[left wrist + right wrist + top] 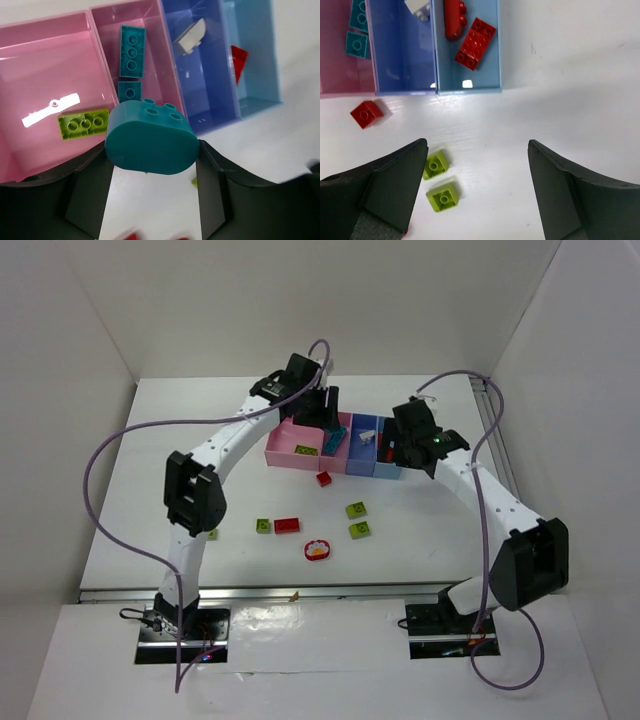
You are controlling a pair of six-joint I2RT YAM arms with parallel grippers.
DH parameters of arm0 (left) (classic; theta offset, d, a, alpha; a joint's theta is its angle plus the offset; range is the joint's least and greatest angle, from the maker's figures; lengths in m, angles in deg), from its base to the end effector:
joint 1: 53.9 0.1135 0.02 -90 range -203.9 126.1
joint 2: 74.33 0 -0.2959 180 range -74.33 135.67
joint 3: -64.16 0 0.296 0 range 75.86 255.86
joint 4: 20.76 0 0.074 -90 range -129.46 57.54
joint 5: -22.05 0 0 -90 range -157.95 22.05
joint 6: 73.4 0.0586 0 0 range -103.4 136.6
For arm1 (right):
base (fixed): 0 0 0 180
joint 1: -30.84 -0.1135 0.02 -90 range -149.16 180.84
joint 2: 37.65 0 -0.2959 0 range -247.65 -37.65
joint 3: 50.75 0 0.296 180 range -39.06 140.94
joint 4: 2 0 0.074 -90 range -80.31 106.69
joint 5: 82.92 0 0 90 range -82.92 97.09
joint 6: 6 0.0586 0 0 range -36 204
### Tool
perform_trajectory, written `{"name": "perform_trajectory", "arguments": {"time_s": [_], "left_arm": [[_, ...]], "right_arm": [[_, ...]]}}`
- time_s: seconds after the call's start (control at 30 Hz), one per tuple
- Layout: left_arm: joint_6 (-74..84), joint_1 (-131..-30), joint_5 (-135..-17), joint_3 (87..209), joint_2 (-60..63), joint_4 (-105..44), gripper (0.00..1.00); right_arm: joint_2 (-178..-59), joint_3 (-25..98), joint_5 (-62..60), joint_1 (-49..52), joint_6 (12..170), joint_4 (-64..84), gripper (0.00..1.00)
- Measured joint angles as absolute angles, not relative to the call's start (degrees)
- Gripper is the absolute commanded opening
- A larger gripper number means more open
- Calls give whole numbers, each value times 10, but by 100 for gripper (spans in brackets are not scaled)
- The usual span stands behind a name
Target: Sort the legos into containers by color
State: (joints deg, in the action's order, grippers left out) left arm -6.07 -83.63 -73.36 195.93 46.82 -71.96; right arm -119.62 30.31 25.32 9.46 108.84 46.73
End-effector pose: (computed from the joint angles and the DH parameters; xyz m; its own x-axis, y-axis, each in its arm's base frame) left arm 0.4875 -0.2847 0.3352 -0.7355 -0.0218 -0.6772 0.2952 0.8893 -0.3493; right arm 0.3406 0.1136 0.3030 -0.7101 0.1505 -0.6879 0.1552 0.9863 0.0556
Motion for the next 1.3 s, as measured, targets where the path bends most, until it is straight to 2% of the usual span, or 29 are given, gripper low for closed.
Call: {"name": "perform_trajectory", "arguments": {"time_s": [0.1, 0.37, 0.8, 1.07, 1.3], "left_arm": [[-63, -836, -739, 1991, 532, -726, 62], [-78, -836, -763, 2022, 595, -737, 90], [-78, -836, -767, 2020, 571, -746, 91], [-78, -830, -746, 1994, 436, -754, 90], [-77, -813, -712, 1945, 344, -765, 90]], "right_arm": [[-1161, 280, 253, 95, 1097, 482, 88], [-1121, 189, 164, 80, 1080, 491, 89], [-1161, 164, 105, 11, 1053, 459, 89], [-1255, 174, 92, -29, 1020, 436, 93], [-1323, 194, 110, -42, 1006, 400, 91]]}}
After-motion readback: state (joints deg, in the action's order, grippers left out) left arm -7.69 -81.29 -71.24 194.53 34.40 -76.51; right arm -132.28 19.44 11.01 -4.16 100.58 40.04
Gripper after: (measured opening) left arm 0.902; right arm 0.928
